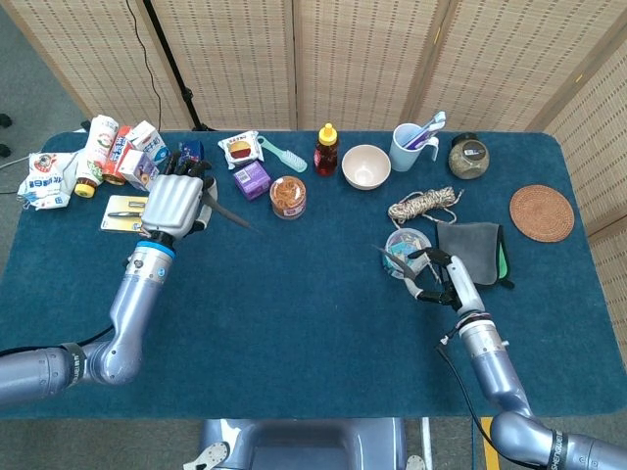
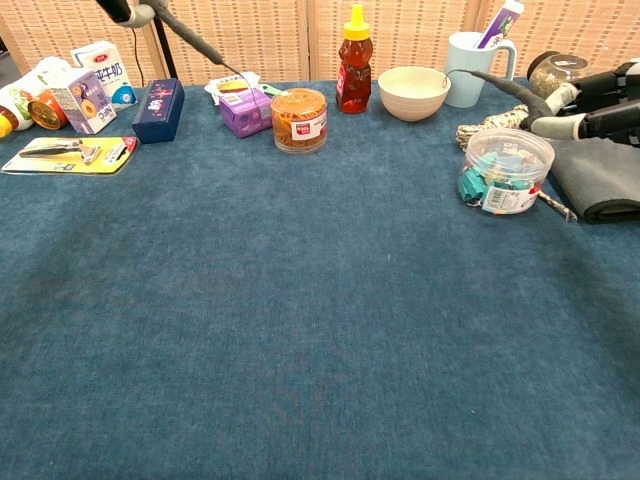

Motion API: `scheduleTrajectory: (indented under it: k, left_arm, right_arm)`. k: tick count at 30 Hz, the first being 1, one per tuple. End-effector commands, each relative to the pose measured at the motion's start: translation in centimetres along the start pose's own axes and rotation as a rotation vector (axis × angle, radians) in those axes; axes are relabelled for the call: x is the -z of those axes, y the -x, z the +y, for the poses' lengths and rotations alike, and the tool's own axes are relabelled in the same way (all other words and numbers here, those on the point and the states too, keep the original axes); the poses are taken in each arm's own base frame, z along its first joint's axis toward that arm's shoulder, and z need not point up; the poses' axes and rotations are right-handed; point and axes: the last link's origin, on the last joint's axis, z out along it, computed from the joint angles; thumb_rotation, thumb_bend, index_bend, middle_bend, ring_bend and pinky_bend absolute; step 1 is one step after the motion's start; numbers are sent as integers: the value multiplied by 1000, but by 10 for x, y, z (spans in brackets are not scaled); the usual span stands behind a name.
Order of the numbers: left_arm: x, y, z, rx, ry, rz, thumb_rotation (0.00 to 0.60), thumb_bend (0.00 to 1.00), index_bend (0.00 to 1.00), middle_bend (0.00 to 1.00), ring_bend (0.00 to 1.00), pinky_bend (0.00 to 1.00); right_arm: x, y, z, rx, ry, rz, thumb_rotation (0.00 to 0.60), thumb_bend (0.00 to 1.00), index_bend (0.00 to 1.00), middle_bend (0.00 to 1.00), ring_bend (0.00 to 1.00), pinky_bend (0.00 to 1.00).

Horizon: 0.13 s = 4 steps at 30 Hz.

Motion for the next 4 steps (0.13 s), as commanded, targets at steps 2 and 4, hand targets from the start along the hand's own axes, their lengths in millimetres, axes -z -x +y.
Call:
scheduleTrajectory:
  k: [2,4]
  left_arm:
    - [2,3,-3,11,6,-7,600,462,739,228,147,25]
    - [3,4,-1,12,13,-10,600,463,739,228,147,25]
  right_arm:
    - [0,1,0,2,-2,-6,600,554,696,304,128,0]
    - [-1,1,1,1,0,-8,600,553,696,304,128,0]
